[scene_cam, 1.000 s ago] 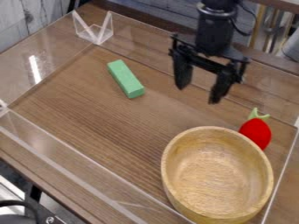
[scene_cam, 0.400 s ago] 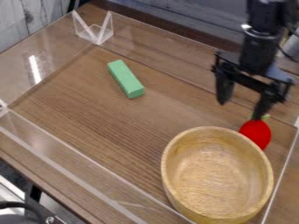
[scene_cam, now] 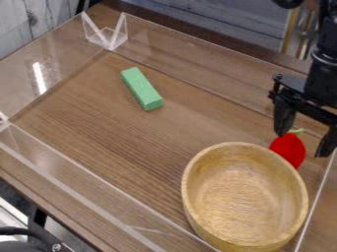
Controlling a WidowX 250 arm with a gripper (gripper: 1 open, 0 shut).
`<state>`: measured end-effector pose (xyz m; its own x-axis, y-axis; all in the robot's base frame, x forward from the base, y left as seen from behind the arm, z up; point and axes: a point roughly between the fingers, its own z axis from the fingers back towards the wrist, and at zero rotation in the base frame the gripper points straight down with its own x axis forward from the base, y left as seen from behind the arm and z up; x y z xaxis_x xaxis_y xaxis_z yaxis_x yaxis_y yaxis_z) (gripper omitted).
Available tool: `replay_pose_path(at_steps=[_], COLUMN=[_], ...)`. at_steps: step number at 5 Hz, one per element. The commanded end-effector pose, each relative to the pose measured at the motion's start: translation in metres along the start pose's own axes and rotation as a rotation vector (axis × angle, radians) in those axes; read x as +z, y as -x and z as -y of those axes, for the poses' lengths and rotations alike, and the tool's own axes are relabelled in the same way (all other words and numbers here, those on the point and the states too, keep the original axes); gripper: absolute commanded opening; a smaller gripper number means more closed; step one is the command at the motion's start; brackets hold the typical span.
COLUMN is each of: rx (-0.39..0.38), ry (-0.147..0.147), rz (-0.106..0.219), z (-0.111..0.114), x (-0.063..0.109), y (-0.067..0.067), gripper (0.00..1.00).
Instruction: Move the red fruit to the left
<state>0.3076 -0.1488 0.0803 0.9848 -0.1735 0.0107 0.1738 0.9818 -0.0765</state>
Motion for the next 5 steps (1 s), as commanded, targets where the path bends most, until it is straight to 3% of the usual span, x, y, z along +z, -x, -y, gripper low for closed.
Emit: replay_pose_path(at_steps=[1,2,3,5], rx=[0.007,0.09,0.157,0.212], ry=[-0.007,-0.024,-0.025,-0.028], rz=[0.112,0.138,0.144,0.153], z=[0.005,0.001,-0.001,-0.002], x=[0.037,0.054,0.056,0.054], y=[-0.002,0.006,0.011,0.012], gripper=[1.0,1.0,1.0,1.0])
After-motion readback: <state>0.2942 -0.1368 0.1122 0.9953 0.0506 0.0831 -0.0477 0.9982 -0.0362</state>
